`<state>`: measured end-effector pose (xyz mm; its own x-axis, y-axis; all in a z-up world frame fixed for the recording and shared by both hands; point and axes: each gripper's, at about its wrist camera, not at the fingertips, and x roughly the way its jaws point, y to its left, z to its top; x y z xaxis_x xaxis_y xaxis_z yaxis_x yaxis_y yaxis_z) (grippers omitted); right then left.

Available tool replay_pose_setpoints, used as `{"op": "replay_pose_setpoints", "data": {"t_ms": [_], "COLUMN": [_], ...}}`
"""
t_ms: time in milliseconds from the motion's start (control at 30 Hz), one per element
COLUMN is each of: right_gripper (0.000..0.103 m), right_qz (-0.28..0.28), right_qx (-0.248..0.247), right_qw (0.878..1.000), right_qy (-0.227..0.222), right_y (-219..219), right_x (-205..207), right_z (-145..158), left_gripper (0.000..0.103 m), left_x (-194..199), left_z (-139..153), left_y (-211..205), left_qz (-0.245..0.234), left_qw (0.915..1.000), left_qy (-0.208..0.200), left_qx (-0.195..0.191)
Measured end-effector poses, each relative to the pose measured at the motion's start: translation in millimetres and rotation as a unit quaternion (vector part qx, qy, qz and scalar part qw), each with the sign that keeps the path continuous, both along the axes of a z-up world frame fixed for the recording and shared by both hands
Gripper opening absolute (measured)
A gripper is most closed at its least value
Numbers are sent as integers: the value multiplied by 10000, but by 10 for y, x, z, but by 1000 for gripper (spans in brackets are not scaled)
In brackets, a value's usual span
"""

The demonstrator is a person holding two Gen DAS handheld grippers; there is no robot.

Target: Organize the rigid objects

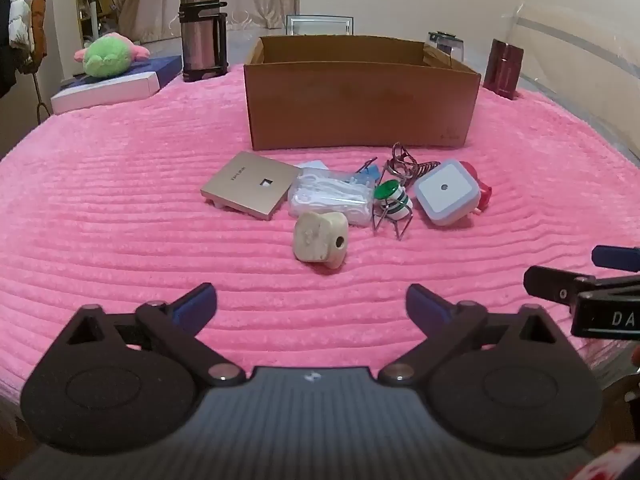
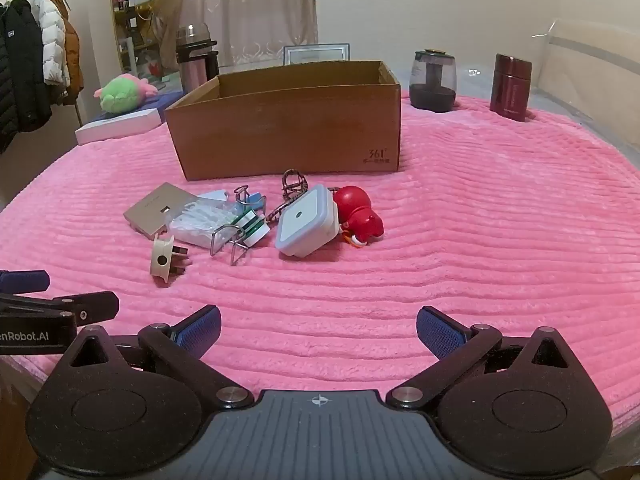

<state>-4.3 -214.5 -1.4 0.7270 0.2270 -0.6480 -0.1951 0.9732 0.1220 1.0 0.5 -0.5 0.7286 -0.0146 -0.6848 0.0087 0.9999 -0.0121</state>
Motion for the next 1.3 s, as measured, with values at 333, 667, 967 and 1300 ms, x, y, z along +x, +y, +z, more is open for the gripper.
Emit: {"op": "replay_pose_setpoints", "data": {"t_ms": [333,667,967,1300], "right_gripper": [101,101,101,101], "right_qz": [-8,-14,-17,-11], "right_qx": [6,-13,-28,-50], "right_qw": [10000,10000,10000,10000], "right_qy": [25,0,-17,-25], "right_y": [-32,-7,-23,-9], "right_x": [11,-5,1,7], "right_z": [3,1,15,13], "left_gripper": [95,95,95,95], "left_x": [2,13,15,11], "left_z": [-53,-35,-28,-15], "left_y": [-19,-1,-10,15], "left_qz": [17,-3,9,-5], "left_qw": [9999,9999,9999,9999], "left_qy": [86,96,82,87], "left_qx": [-129,-138,-126,-145]}}
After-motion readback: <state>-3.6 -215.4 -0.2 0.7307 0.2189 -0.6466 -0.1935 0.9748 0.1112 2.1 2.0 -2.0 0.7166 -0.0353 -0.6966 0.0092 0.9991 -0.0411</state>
